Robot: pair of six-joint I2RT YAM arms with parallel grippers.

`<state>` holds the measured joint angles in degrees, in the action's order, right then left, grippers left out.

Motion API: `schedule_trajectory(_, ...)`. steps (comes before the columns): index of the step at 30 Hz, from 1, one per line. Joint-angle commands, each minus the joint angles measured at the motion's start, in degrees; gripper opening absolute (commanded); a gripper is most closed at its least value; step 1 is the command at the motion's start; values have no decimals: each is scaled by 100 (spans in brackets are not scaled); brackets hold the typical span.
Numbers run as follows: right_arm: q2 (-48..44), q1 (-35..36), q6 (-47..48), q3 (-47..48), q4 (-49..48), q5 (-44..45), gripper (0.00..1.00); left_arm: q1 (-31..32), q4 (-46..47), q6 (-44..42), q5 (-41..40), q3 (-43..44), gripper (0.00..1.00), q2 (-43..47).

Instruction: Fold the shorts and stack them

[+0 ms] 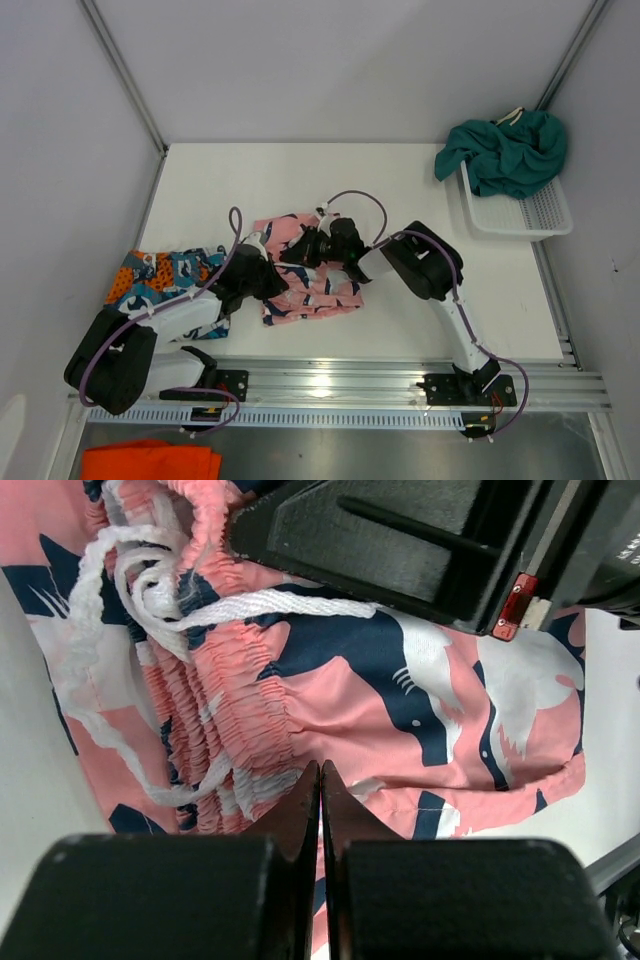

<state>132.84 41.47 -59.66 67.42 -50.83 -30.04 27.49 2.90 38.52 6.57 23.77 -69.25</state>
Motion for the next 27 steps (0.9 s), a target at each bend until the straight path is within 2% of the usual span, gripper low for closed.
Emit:
schedule_trajectory(1, -468, -87, 331, 79, 335, 122, 19, 81, 300, -20, -252, 31, 0, -44)
schedule_trajectory(2, -782, -156, 558, 79, 476, 95, 33, 82, 256, -46, -313, 66, 0, -36)
schedule_trajectory(4, -1127, -253, 823, 140, 1073, 34, 46, 90, 116, -117, -384, 119, 0, -18)
schedule_trajectory(6, -1628, -438, 1323, 184, 1922, 51, 51, 90, -34, -196, -472, 198, 0, -18)
schedule_trajectory(9, -2198, -736, 2027, 53, 2733, 26, 69, 90, -140, -249, -569, 242, 0, 8)
schedule_trajectory(13, -2622, -1290, 2388, -316, 3166, -186, 70, 90, -246, -301, -630, 269, 0, 87)
schedule_trajectory(18, -2816, -1704, 3038, -458, 3896, 314, 71, 90, -544, -381, -824, 418, 0, 184)
schedule_trajectory(22, -2343, -1914, 3171, -133, 4072, 307, 71, 82, -781, -416, -973, 514, 0, 254)
schedule_trajectory(27, -1780, -1968, 3013, 184, 3844, -19, 71, 82, -1063, -433, -1122, 611, 0, 325)
